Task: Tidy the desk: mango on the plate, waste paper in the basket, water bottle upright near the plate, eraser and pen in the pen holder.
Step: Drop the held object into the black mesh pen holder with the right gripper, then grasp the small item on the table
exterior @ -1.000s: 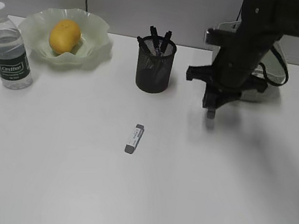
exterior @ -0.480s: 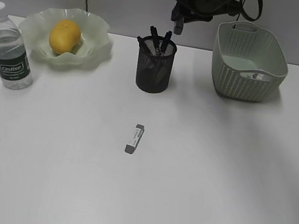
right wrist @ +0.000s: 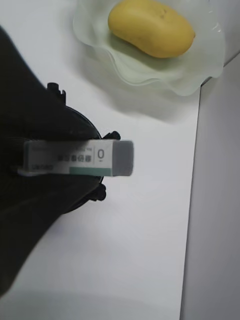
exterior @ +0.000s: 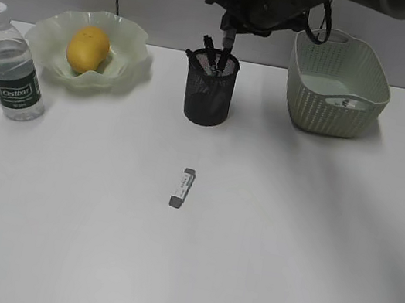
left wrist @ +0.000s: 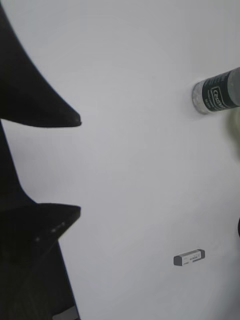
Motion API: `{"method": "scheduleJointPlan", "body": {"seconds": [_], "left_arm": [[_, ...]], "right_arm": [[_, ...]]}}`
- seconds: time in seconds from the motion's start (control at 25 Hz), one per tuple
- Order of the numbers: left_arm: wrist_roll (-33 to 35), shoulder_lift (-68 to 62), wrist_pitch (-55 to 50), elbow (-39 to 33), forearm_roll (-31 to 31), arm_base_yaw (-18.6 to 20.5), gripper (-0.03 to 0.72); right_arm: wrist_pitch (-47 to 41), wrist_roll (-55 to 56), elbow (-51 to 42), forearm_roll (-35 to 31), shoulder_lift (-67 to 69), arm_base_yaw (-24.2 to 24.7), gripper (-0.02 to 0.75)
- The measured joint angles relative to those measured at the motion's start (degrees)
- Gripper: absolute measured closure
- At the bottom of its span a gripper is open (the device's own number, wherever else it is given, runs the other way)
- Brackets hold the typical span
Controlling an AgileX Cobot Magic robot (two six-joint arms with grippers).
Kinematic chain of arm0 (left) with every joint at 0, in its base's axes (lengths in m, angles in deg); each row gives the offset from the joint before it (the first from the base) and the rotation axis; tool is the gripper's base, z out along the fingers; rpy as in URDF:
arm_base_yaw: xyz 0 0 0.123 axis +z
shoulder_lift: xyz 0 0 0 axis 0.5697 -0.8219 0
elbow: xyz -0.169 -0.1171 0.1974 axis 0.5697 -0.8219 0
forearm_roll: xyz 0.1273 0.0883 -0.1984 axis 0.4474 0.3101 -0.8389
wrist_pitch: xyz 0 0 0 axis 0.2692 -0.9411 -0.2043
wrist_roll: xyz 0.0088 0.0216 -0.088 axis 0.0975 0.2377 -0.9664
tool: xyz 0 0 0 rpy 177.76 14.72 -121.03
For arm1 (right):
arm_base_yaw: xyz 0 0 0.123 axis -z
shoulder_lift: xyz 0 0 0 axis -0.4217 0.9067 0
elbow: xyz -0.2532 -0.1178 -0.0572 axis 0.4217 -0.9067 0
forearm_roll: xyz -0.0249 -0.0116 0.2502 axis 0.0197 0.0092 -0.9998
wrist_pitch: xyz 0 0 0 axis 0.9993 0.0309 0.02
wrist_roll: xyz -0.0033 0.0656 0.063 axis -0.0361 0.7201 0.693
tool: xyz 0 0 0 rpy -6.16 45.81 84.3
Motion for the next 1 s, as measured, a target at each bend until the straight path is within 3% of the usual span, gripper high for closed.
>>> {"method": "scheduleJointPlan", "body": {"seconds": [0.28,0.48,0.56,1.0], "left_arm": [[0.0,0.0,0.0,0.0,0.0,0.0,0.307],[0.0,0.0,0.0,0.0,0.0,0.0,0.307],[0.0,0.0,0.0,0.0,0.0,0.0,0.307],[0.0,0.0,0.0,0.0,0.0,0.0,0.307]], "right_arm": [[0.4,-0.1,0.0,-0.4,2.7,0.0,0.544],[0.2,-1.6,0.0,-0.5,3.1,0.0,0.342],[0.0,-2.0,0.0,-0.6,3.1,0.0,0.298],[-15.0,-9.7,0.4,-0.3,-0.4,0.0,0.271]]}}
